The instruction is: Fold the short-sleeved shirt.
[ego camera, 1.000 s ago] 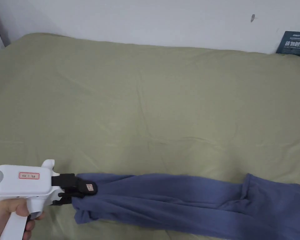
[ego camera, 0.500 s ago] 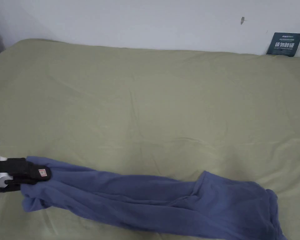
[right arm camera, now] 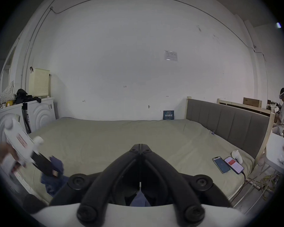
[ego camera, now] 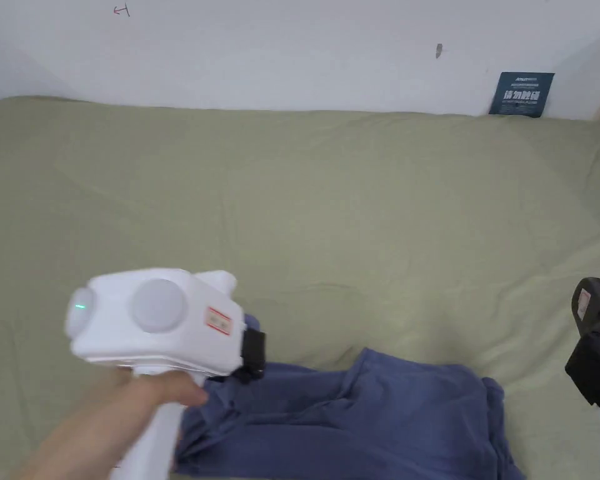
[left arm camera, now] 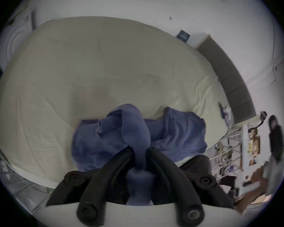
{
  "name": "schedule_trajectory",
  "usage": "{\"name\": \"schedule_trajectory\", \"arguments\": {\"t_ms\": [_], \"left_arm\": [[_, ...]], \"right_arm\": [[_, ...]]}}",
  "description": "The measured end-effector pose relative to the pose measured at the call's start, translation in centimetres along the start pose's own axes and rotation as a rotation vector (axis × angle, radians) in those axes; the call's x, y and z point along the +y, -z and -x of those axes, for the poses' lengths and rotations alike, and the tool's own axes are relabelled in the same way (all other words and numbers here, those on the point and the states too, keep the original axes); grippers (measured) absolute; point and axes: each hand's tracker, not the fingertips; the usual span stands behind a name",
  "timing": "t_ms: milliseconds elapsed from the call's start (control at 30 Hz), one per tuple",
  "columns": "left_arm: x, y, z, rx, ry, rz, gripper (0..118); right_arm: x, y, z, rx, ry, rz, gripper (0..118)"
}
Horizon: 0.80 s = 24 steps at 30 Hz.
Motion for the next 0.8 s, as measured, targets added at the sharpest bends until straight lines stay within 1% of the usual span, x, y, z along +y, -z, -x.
{"name": "schedule_trajectory", "arguments": {"t_ms": [33,67,100,133,167,200,267,300,333,367,400,500,533,567,600,667,700,733,800], "left_arm": [[0.0,2.0,-1.3,0.025,-0.001,0.003,28],[-0.1,3.8,-2.2,0.012,-0.005,-0.003,64],[-0.2,5.4,-2.8,-0.01,0.0,-0.015,111],[-0.1,7.0,-3.5,-0.059,0.019,0.026,118],[-0.2,7.7,-3.9,-0.092,0.014,0.058,117],[-0.3,7.4,-4.0,-0.133,-0.012,0.028,114],[-0.3,6.4,-3.5,-0.174,-0.041,0.027,113],[-0.2,5.4,-2.8,-0.197,-0.058,0.018,103],[-0.1,4.1,-1.8,-0.21,-0.078,-0.011,82],[0.1,2.9,-0.7,-0.219,-0.084,-0.063,48],[0.1,1.8,0.6,-0.228,-0.092,-0.106,0],[0.3,1.3,4.6,-0.24,-0.197,-0.157,0],[0.1,2.1,5.6,-0.252,-0.193,-0.097,0],[-0.2,3.1,6.3,-0.286,-0.229,-0.078,0],[-0.5,4.5,6.7,-0.283,-0.278,-0.054,0],[-1.4,7.6,6.2,-0.259,-0.278,-0.008,0],[-2.1,9.2,5.6,-0.272,-0.286,0.023,0],[-2.9,10.7,4.8,-0.317,-0.294,0.073,0],[-4.2,13.2,3.5,-0.456,-0.357,0.131,0]], "right_arm": [[-0.1,0.0,-0.4,-0.006,0.005,0.003,1],[-0.2,-0.1,-0.7,-0.016,0.007,0.01,1],[-0.2,-0.1,-1.0,-0.021,0.011,0.015,1],[-0.3,-0.2,-1.4,-0.027,0.018,0.018,1],[-0.3,-0.2,-1.8,-0.038,0.021,0.022,1],[-0.3,-0.3,-2.2,-0.046,0.019,0.026,1],[-0.4,-0.4,-2.7,-0.058,0.018,0.024,1],[-0.4,-0.4,-2.9,-0.06,0.019,0.025,1],[-0.4,-0.2,-3.0,-0.061,0.021,0.031,1],[-0.5,-0.1,-3.0,-0.062,0.023,0.033,1],[-0.6,0.1,-3.0,-0.059,0.029,0.036,1],[-1.0,0.5,-2.5,-0.043,0.039,0.049,1],[-1.2,0.6,-2.3,-0.032,0.036,0.054,1],[-1.3,0.7,-2.0,-0.027,0.033,0.058,1],[-1.5,0.8,-1.8,-0.022,0.03,0.061,1],[-1.6,0.9,-1.4,-0.01,0.027,0.072,1],[-1.7,0.9,-1.3,-0.006,0.025,0.077,1],[-1.8,0.9,-1.2,-0.005,0.019,0.083,1],[-1.9,1.0,-1.3,-0.006,0.0,0.094,1]]}}
